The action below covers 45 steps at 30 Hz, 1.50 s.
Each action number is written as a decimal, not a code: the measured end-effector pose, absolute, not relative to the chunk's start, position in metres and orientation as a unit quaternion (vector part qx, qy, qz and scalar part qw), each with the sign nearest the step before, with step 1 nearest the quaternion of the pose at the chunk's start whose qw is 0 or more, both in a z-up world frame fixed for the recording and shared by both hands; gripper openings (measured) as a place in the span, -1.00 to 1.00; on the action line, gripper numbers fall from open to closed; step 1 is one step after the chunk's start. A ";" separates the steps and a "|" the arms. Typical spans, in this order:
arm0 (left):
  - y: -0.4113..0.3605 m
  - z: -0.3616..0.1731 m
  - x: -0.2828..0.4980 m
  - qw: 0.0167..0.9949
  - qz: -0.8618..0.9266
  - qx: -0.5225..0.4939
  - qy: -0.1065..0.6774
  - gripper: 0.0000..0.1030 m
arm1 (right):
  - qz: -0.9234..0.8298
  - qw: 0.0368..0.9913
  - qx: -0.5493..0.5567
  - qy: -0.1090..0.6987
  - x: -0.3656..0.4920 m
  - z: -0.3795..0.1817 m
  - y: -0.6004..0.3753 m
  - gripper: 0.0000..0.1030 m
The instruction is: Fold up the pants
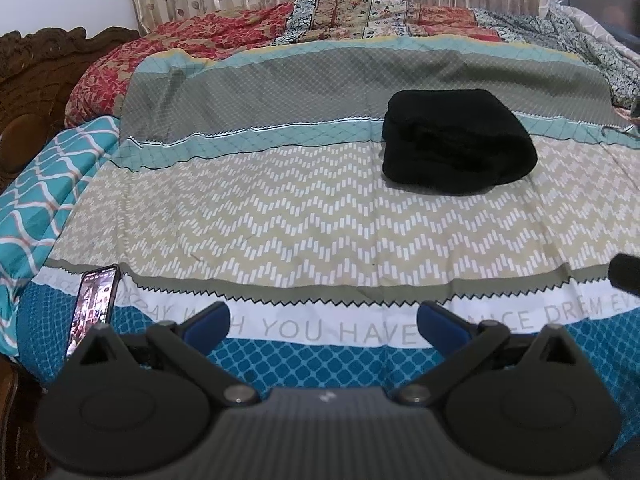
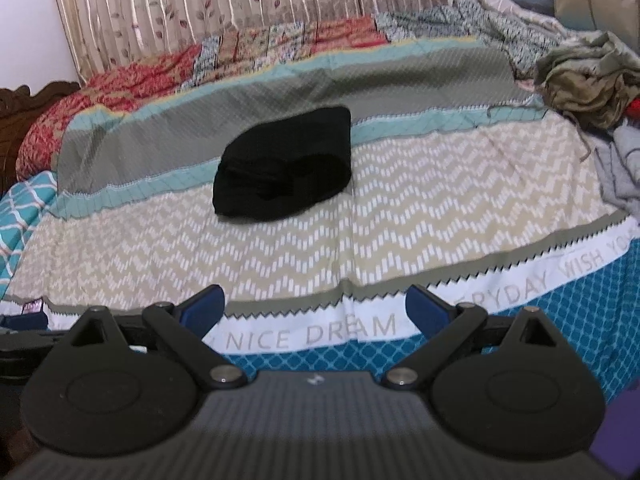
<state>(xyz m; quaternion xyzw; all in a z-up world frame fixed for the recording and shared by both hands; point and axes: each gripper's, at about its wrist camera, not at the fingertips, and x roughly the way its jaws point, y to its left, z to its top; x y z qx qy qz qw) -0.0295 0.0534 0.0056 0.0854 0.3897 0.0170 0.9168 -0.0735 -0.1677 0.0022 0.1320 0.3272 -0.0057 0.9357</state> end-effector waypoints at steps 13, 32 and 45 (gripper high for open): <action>0.047 0.017 -0.040 0.921 -0.020 0.073 0.381 1.00 | -0.013 0.953 0.142 0.267 -0.087 0.020 -0.175 0.91; 0.033 0.016 -0.049 0.918 -0.044 0.092 0.383 1.00 | -0.017 0.952 0.153 0.263 -0.090 0.019 -0.175 0.92; 0.028 0.013 -0.051 0.916 -0.045 0.106 0.385 1.00 | -0.021 0.953 0.153 0.262 -0.091 0.017 -0.176 0.92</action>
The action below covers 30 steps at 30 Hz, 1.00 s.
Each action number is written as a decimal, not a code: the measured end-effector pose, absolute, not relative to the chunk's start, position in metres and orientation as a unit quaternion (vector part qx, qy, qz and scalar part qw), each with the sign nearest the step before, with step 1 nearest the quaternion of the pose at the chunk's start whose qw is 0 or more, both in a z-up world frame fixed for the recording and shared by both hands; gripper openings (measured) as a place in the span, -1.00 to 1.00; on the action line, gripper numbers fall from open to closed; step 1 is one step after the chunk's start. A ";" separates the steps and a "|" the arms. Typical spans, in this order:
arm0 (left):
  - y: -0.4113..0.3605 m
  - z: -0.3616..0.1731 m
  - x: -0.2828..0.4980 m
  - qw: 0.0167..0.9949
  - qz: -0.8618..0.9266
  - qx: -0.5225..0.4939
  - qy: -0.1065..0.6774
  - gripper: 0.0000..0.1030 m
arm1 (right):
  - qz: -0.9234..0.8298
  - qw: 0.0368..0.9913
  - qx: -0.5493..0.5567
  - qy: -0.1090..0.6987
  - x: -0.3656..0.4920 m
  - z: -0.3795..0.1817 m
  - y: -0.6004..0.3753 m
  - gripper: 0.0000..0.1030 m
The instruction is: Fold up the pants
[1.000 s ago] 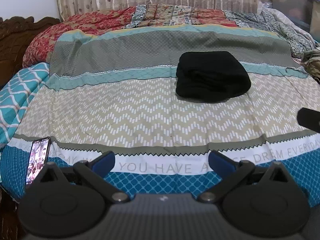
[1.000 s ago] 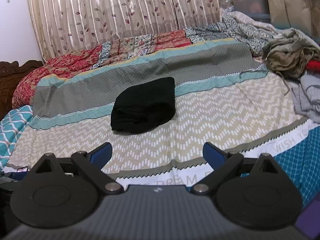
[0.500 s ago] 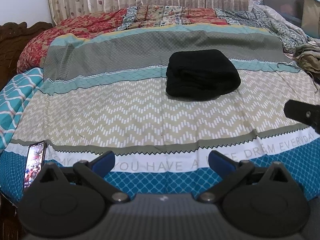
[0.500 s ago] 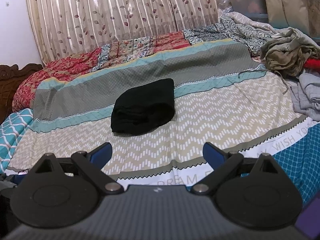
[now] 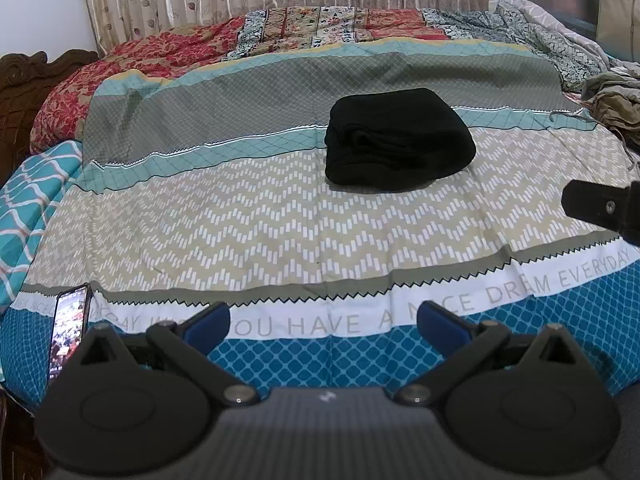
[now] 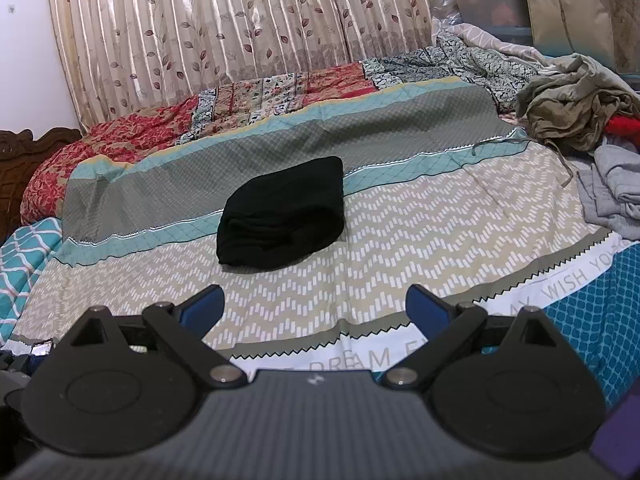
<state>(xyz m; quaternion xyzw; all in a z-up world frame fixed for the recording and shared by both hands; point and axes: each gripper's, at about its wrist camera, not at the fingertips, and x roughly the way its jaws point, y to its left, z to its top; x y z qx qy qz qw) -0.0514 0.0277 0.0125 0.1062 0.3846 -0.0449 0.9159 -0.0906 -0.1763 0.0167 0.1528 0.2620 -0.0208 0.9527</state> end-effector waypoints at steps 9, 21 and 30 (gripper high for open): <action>0.026 0.013 -0.055 0.915 -0.050 0.109 0.385 1.00 | -0.023 0.954 0.151 0.256 -0.092 0.017 -0.177 0.92; 0.022 0.010 -0.056 0.911 -0.056 0.114 0.391 1.00 | -0.025 0.955 0.151 0.253 -0.094 0.018 -0.175 0.92; 0.017 0.005 -0.056 0.903 -0.068 0.119 0.407 1.00 | -0.026 0.955 0.152 0.254 -0.093 0.019 -0.175 0.92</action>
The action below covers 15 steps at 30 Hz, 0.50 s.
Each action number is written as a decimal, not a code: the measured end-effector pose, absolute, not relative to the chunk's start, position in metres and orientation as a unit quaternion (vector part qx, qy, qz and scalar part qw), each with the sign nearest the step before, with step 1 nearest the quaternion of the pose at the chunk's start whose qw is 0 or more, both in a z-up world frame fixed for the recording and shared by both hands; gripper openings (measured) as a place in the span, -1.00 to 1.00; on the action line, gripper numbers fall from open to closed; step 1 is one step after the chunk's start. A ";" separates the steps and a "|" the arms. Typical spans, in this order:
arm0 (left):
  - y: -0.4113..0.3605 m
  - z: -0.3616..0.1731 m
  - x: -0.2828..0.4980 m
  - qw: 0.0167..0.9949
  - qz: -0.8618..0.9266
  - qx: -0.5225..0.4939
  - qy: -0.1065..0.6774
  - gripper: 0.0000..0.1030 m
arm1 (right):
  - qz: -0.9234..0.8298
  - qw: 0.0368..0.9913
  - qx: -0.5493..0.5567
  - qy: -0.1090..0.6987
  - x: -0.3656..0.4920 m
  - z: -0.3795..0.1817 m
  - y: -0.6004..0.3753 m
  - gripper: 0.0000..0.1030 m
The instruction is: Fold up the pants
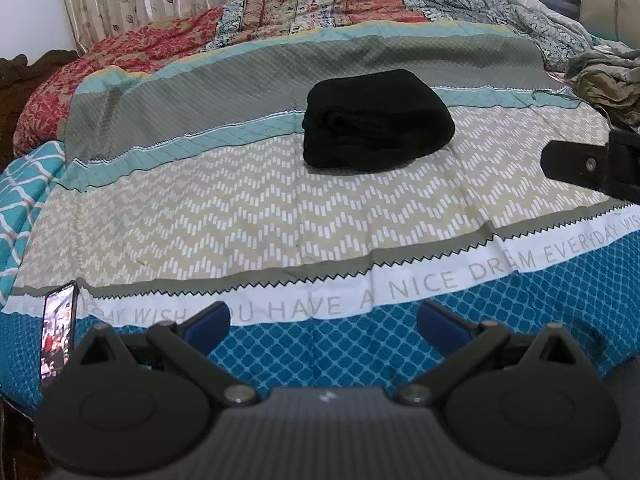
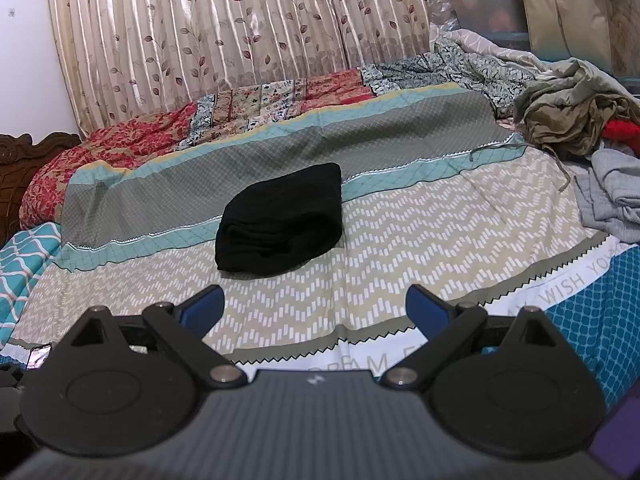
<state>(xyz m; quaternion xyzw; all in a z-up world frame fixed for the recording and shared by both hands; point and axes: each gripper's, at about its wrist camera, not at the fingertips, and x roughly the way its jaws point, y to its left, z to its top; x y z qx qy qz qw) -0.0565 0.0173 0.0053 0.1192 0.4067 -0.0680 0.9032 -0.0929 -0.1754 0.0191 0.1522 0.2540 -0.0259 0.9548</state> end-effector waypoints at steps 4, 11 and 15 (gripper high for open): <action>0.016 0.002 -0.056 0.897 -0.066 0.126 0.418 1.00 | -0.026 0.954 0.153 0.255 -0.092 0.020 -0.175 0.92; 0.013 -0.002 -0.054 0.891 -0.068 0.133 0.428 1.00 | -0.027 0.954 0.155 0.257 -0.091 0.018 -0.174 0.92; 0.012 -0.006 -0.053 0.886 -0.068 0.137 0.437 1.00 | -0.027 0.953 0.157 0.259 -0.091 0.017 -0.174 0.92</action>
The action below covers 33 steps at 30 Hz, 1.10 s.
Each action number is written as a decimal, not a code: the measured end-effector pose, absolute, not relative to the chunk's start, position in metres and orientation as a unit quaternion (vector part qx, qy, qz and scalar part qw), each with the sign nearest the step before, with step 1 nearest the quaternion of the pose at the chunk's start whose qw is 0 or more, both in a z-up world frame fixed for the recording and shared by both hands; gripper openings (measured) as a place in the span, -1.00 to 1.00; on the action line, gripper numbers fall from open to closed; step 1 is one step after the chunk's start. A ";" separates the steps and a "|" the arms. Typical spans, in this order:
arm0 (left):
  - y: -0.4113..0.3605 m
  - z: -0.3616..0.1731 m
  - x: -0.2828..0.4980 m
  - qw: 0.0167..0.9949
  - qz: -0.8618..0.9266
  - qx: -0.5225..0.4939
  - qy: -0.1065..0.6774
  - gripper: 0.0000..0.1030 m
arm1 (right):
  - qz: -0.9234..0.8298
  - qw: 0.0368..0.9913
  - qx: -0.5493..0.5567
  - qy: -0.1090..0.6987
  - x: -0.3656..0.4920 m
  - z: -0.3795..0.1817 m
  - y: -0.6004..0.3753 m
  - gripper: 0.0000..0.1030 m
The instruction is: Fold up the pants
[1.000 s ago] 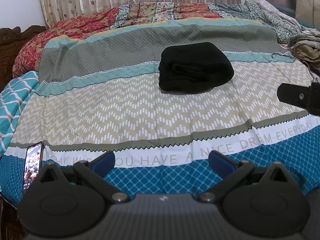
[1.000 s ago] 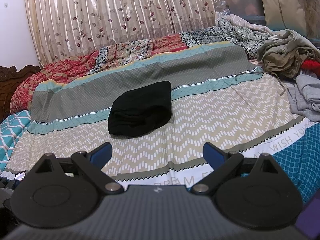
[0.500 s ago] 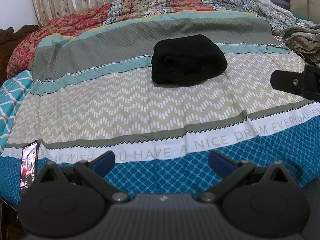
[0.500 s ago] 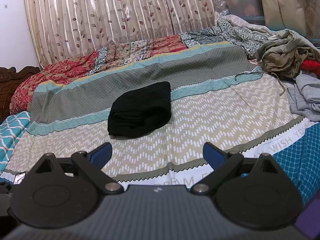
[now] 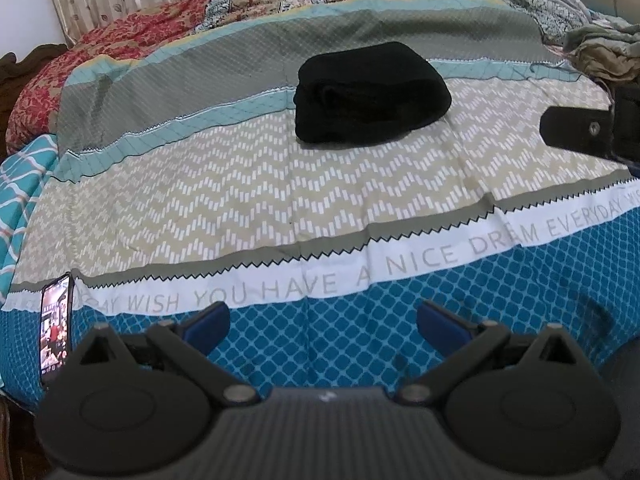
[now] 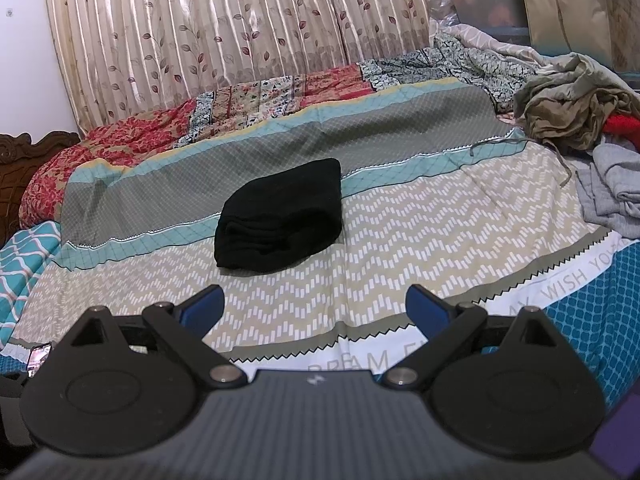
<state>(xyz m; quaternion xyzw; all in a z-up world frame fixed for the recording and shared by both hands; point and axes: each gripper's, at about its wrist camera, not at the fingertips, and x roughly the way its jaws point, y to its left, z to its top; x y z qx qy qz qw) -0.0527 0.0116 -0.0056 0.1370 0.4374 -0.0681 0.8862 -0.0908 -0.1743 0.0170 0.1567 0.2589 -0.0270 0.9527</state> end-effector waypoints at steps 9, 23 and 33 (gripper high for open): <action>0.010 -0.007 -0.052 0.884 -0.063 0.143 0.440 1.00 | -0.027 0.952 0.160 0.260 -0.091 0.016 -0.175 0.92; 0.010 -0.008 -0.051 0.885 -0.052 0.149 0.438 1.00 | -0.028 0.950 0.164 0.263 -0.091 0.013 -0.176 0.91; 0.011 -0.009 -0.050 0.884 -0.048 0.148 0.441 1.00 | -0.028 0.950 0.165 0.265 -0.091 0.011 -0.176 0.92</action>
